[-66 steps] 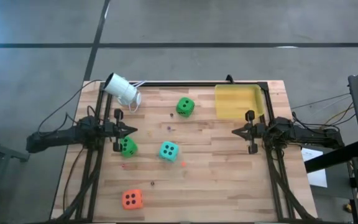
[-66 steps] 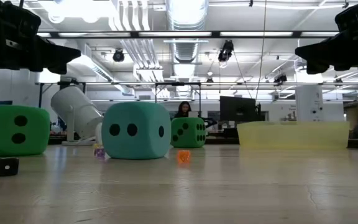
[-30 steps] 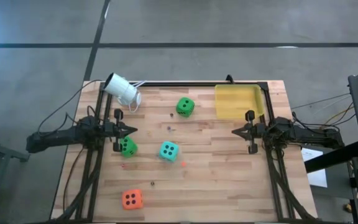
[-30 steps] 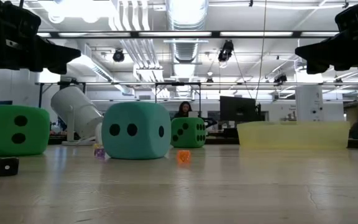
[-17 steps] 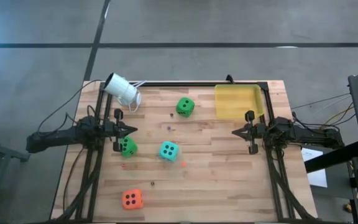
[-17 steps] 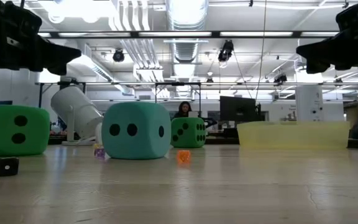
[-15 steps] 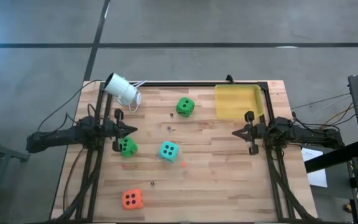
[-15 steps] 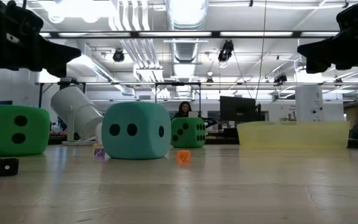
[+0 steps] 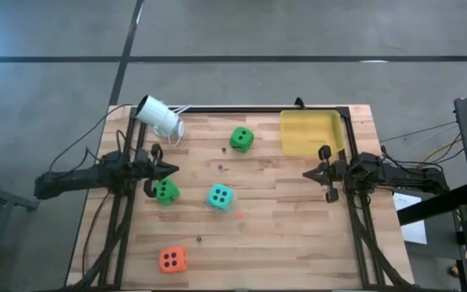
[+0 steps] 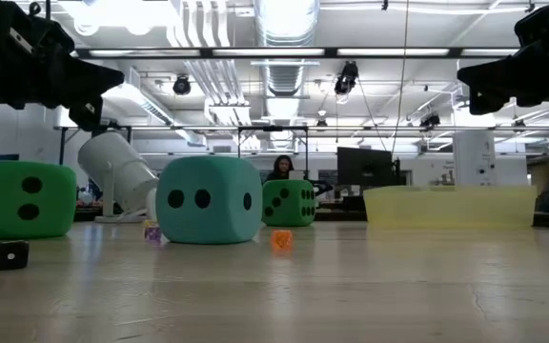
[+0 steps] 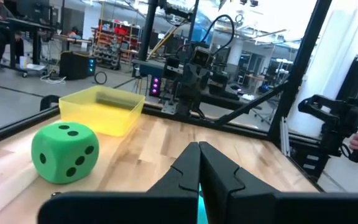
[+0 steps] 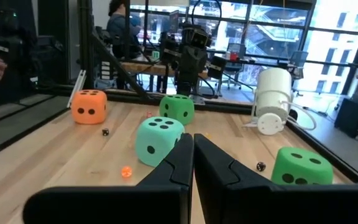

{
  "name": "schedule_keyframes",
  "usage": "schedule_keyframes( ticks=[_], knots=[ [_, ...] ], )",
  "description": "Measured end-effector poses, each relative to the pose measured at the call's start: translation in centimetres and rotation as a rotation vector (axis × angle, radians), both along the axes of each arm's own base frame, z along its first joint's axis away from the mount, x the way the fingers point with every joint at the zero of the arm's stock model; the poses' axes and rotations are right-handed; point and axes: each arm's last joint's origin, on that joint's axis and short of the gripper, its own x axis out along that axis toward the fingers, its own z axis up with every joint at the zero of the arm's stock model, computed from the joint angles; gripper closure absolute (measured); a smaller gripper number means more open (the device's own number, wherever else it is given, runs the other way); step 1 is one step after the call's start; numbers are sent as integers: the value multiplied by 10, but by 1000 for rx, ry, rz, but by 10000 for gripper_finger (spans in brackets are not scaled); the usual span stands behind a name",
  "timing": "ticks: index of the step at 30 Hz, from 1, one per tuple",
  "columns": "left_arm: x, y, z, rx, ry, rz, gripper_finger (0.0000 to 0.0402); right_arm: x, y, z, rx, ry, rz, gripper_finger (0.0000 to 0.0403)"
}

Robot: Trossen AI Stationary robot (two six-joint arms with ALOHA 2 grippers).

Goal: Pick & Place Dice
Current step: Put the large green dice into the yellow transparent bin

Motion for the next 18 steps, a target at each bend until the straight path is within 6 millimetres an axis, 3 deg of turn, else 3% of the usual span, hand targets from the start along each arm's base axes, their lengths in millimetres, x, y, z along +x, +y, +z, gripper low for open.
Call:
schedule_keyframes(
  ticks=[18],
  knots=[
    [-2,1,13,35,-89,56,396,0,0,0,20,-1,-4,394]
  ],
)
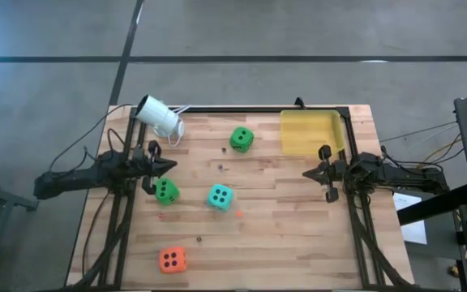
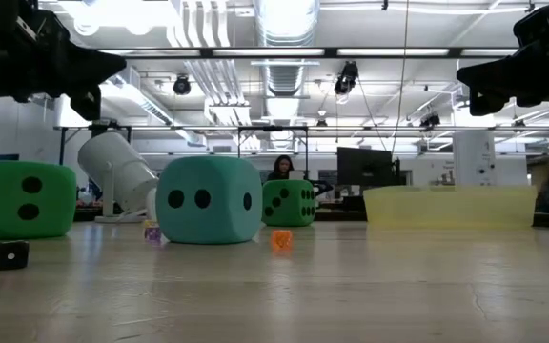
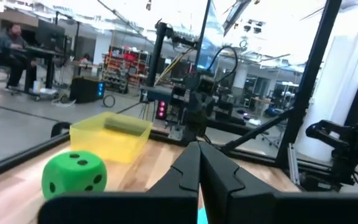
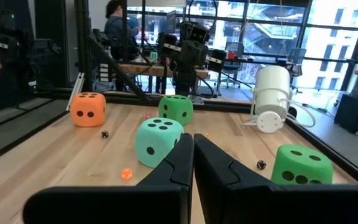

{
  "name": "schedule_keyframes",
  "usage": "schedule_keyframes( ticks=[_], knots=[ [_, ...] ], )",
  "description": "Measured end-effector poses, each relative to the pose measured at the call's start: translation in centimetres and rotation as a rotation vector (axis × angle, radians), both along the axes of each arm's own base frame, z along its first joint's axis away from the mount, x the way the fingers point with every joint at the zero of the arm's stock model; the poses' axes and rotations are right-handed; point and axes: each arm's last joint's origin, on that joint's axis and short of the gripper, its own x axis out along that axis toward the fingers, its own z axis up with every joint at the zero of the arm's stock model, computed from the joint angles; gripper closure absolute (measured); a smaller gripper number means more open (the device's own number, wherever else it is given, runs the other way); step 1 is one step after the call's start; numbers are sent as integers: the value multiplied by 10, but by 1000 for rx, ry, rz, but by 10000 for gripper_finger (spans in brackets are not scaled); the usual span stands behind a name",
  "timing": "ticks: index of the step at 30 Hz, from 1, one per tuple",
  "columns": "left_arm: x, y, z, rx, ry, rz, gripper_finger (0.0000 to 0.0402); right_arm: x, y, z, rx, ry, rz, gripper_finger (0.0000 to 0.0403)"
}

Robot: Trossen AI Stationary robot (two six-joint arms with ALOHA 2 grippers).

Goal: Pick & Place Dice
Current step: Put the large green dice into the yellow transparent bin

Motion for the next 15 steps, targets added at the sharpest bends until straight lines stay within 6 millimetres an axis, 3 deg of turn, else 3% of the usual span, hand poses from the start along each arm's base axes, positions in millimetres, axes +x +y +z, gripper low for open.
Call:
schedule_keyframes(
  ticks=[4,8,15],
  knots=[
    [-3,-1,26,54,-29,7,396,0,0,0,-18,-1,-1,394],
    [2,0,39,89,57,17,396,0,0,0,-26,-2,-2,394],
    [34,6,59,89,342,51,396,0,-1,0,-32,-3,-29,394]
  ],
)
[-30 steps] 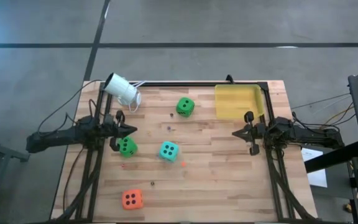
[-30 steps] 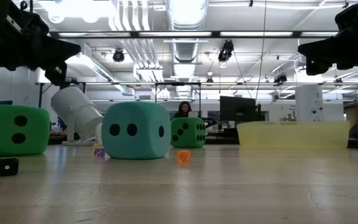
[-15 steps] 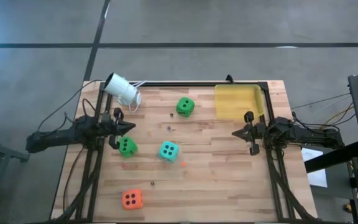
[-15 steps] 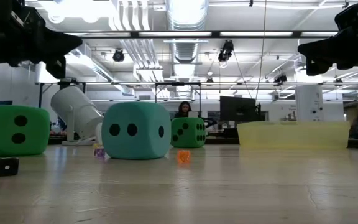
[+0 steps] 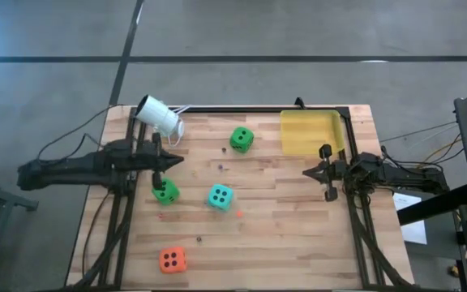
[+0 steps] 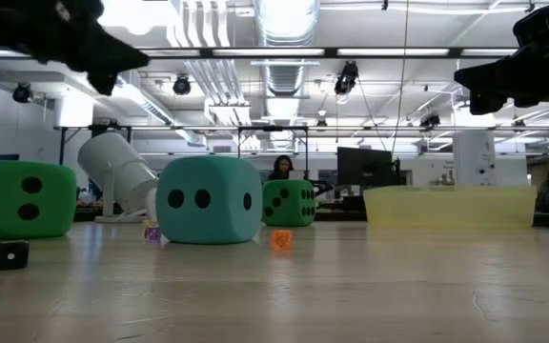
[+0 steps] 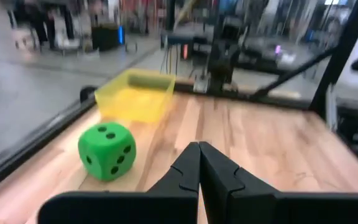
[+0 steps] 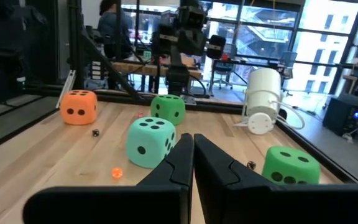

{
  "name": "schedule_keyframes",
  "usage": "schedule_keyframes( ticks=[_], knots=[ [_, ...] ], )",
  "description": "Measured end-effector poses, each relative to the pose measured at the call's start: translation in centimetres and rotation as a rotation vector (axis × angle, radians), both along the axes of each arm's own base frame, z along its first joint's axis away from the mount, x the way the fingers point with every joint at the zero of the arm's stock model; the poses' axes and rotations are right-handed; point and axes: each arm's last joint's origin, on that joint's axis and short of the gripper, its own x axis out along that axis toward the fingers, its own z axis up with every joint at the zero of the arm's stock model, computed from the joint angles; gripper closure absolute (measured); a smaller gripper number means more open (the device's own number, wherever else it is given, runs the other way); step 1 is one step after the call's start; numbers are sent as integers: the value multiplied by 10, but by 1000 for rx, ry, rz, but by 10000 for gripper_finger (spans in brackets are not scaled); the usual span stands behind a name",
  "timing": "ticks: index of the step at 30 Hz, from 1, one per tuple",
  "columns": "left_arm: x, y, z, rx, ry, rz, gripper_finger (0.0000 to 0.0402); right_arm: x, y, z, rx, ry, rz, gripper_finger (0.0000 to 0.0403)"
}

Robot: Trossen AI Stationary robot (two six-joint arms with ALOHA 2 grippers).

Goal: Pick & Place Dice
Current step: Put the large green dice into the yellow transparent bin

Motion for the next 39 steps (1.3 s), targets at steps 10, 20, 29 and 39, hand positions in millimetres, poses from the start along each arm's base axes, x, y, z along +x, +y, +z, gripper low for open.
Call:
schedule_keyframes(
  ticks=[10,20,29,39],
  knots=[
    [70,9,16,73,375,-46,396,0,0,0,38,-2,16,394],
    [103,14,22,117,466,-51,396,0,-2,4,142,-29,-53,394],
    [99,14,28,102,434,-5,396,1,-5,53,121,10,-160,394],
    [99,15,29,85,427,31,396,54,-8,95,66,304,-191,394]
  ],
)
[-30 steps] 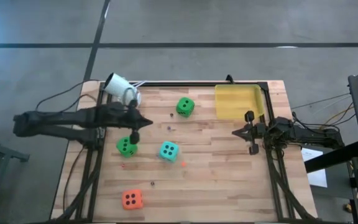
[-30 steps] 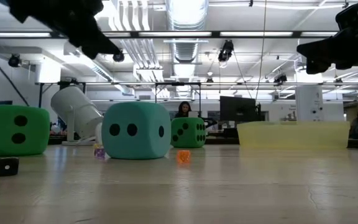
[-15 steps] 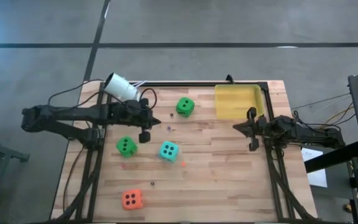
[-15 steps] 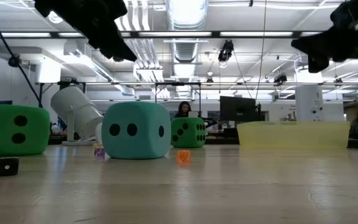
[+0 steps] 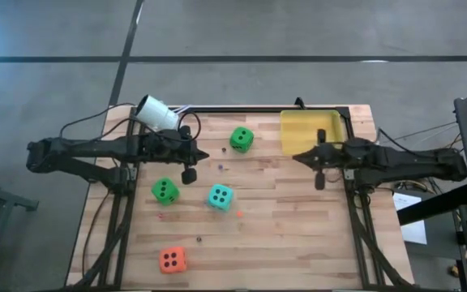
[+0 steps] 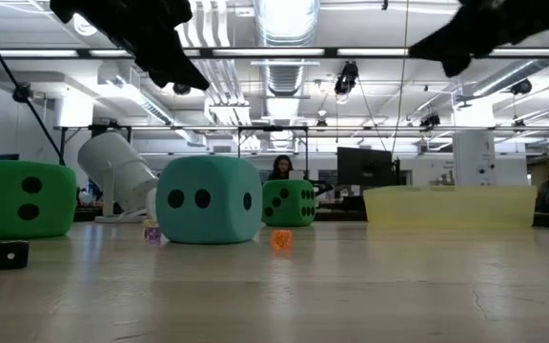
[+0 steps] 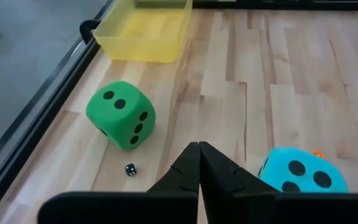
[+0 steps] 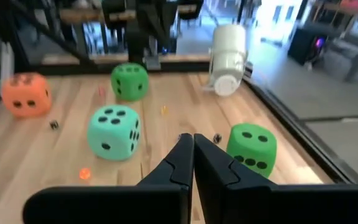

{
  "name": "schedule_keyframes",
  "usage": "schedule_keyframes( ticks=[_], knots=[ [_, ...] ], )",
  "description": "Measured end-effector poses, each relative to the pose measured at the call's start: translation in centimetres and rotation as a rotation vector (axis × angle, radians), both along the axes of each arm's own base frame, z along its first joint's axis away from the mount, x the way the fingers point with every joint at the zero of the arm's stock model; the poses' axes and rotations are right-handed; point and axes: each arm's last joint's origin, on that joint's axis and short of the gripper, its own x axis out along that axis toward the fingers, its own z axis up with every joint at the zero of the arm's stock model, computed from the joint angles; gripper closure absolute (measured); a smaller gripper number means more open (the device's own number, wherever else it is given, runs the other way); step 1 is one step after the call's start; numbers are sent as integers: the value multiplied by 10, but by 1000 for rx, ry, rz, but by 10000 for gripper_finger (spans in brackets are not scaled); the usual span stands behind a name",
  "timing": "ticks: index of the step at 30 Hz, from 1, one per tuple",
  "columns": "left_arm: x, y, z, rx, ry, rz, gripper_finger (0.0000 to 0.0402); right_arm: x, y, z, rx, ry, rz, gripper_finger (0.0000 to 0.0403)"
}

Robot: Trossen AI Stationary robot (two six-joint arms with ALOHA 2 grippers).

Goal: Pick & Place Dice
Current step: Put the large green dice into the yellow transparent bin

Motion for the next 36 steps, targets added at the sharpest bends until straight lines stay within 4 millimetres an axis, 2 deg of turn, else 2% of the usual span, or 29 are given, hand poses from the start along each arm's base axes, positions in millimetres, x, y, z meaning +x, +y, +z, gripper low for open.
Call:
schedule_keyframes(
  ticks=[7,14,36],
  knots=[
    [0,0,0,3,1,-4,396,44,-2,13,-8,166,6,394],
    [0,0,-1,27,11,-25,390,71,-3,22,-39,245,23,394],
    [-2,-1,2,26,-2,-23,390,78,-4,26,-26,214,18,394]
  ],
)
